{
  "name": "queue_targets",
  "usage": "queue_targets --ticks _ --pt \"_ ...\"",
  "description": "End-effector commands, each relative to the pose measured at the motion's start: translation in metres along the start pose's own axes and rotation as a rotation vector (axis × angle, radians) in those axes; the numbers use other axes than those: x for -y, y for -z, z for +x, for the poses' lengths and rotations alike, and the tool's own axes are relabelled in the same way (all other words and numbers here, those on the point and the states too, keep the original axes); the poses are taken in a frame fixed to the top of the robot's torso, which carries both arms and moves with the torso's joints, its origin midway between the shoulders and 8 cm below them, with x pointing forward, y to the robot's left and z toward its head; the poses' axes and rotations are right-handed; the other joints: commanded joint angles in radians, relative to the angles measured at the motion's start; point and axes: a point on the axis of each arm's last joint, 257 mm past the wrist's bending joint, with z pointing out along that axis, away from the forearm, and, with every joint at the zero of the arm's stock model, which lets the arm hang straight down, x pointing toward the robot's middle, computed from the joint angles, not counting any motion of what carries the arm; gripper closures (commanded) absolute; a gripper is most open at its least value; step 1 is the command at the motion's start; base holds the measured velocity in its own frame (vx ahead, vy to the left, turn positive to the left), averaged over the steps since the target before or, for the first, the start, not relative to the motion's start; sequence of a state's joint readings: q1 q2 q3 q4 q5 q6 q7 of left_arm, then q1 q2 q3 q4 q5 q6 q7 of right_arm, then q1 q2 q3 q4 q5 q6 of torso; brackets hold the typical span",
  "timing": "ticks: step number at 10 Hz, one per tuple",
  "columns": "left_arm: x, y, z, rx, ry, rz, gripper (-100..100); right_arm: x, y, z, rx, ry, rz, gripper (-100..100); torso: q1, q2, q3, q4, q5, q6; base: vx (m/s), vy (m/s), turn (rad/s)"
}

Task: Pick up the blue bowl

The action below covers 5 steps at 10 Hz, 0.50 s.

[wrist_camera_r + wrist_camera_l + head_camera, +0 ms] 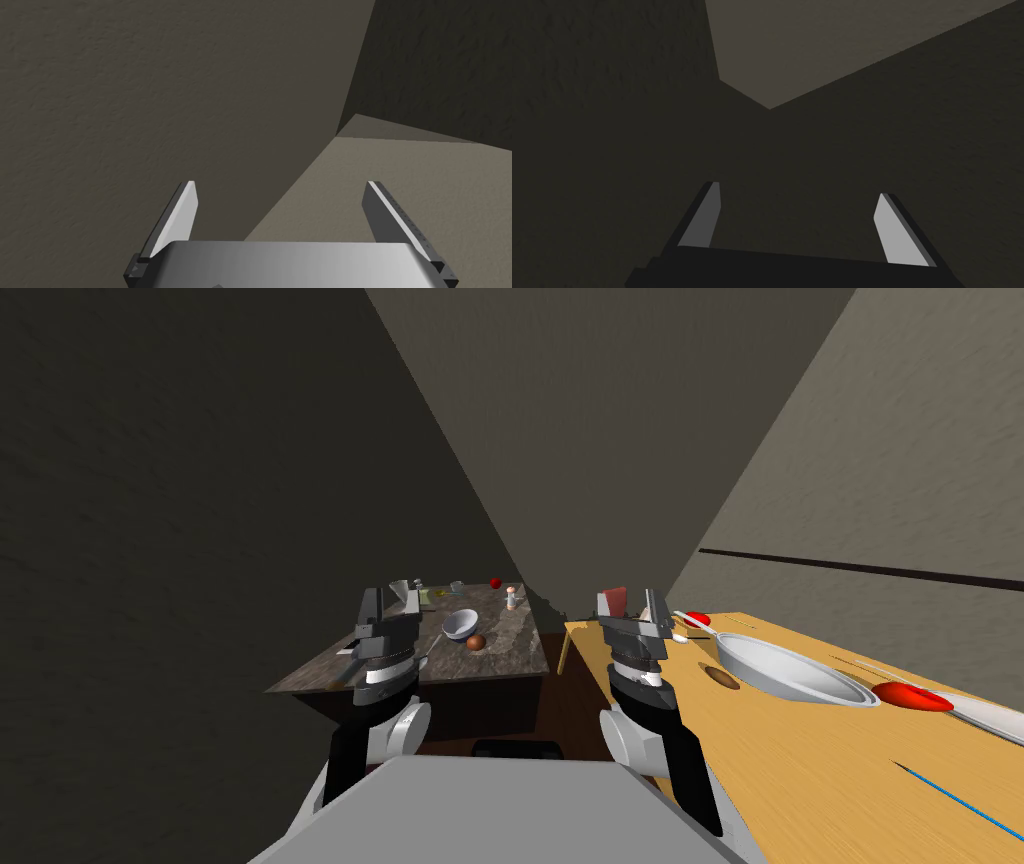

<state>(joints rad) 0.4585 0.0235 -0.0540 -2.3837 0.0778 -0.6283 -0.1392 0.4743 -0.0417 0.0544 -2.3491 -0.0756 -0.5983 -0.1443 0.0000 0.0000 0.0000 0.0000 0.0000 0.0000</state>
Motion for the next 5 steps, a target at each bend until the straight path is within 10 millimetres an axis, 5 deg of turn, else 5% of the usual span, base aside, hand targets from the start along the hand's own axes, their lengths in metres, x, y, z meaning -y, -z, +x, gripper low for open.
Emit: queue_targets --ticks 1,5 --pt "-0.02 -0.003 0.007 -0.041 -0.004 -0.039 -100 0.0 0.0 0.0 0.0 0.0 0.0 0 0.0 0.0 0.0 0.0 0.0 0.0 -0.068 0.018 -0.02" --pt "-0.07 -0.011 0.02 -0.106 -0.011 -0.135 -100 0.0 0.0 0.0 0.0 0.0 0.0 0 0.001 0.008 0.005 0.002 0.0 0.0 -0.13 0.018 -0.026"
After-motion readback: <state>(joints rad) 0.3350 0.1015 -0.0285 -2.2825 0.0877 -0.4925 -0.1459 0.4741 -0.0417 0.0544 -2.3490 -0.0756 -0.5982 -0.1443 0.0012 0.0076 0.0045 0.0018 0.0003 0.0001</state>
